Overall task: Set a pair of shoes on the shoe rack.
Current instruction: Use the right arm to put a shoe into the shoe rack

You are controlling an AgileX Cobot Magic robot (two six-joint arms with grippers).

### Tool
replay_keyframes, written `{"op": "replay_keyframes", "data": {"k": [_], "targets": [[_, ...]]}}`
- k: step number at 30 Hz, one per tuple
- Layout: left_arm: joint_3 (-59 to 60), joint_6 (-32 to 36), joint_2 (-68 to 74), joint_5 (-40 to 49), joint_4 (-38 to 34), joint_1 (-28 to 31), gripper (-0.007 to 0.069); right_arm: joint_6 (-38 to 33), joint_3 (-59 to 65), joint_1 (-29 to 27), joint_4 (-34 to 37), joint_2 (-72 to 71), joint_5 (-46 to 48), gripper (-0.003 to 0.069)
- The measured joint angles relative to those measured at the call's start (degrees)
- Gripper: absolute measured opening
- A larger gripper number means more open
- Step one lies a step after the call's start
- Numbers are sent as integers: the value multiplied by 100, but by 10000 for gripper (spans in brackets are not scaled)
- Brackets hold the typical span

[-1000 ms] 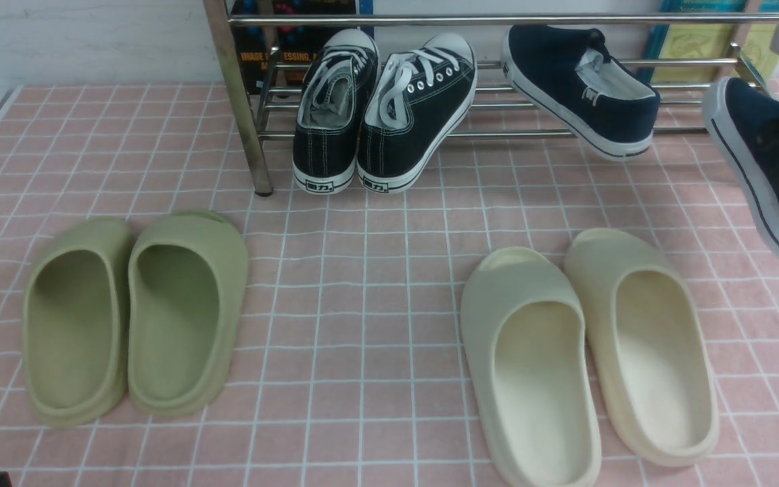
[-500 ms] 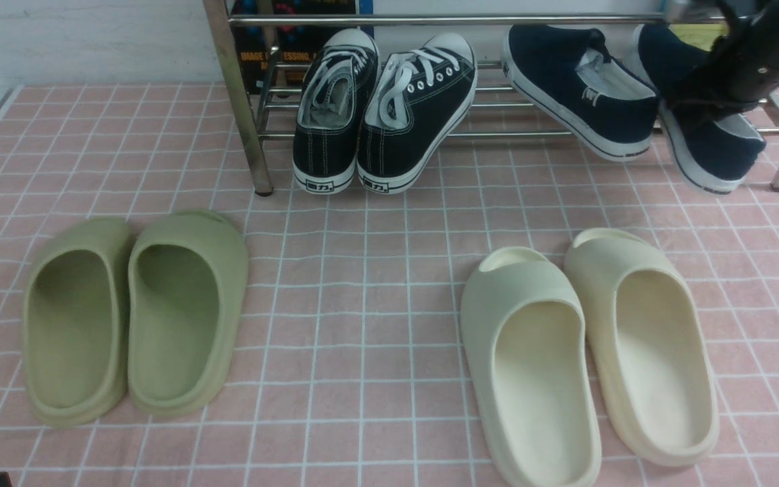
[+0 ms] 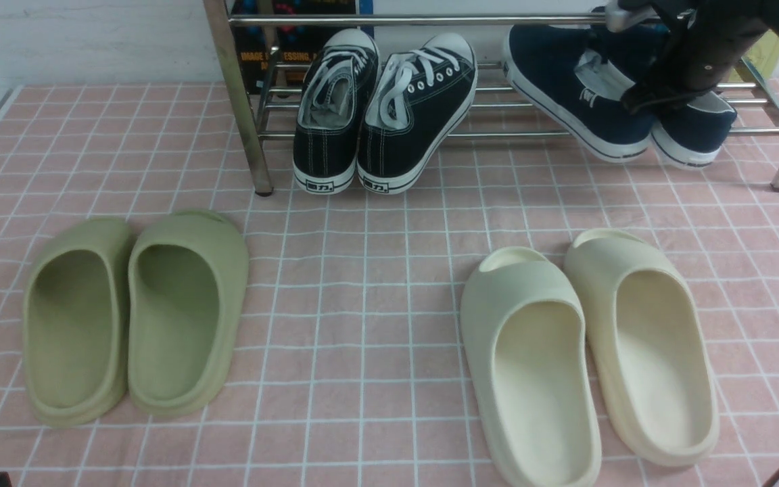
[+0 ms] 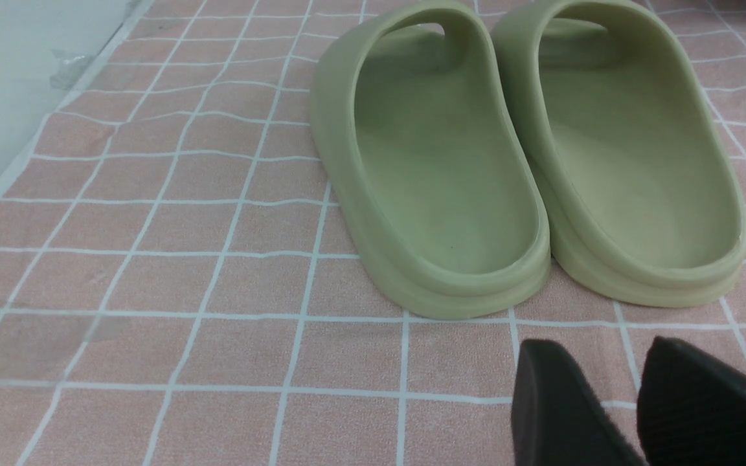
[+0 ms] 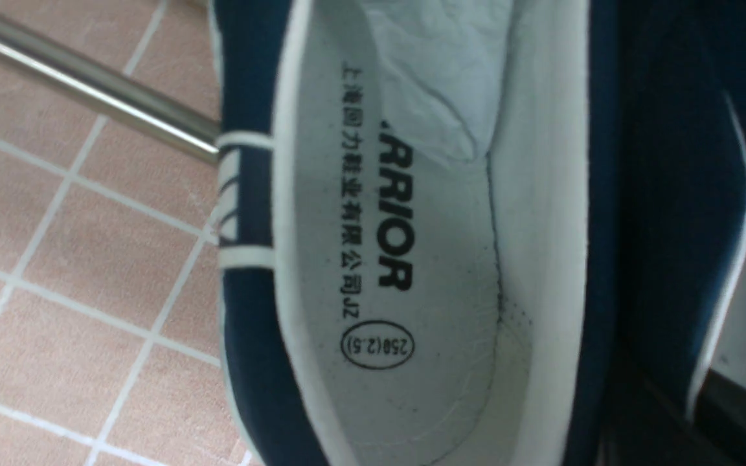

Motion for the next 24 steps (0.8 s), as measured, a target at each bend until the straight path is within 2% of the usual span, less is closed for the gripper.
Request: {"op": "replay_keyframes", "data": {"k": [8,12,16,18,19,20,22,24], "targets": [[0,0,0,0,0,0,237,-75,0,-12,75,12,-192,22],[0,0,0,0,0,0,237,-90,0,-18,119,15,-339,55],[0,0,0,0,0,0,237,-90,0,-51,240,-11,-379,174],[0,0,0,0,0,0,237,-85,0,-78,375,-169,-223,297],[0,0,0,0,0,0,237,-79,0,-78,380,-212,-181,315],[0,0,0,0,0,0,237,-16,0,-78,447,-381,79,377],[0,0,0,0,0,0,237,13,0,-73,524,-549,300,404],[0,0,0,0,0,0,237,85,-7,-68,554,-906,969,419]]}}
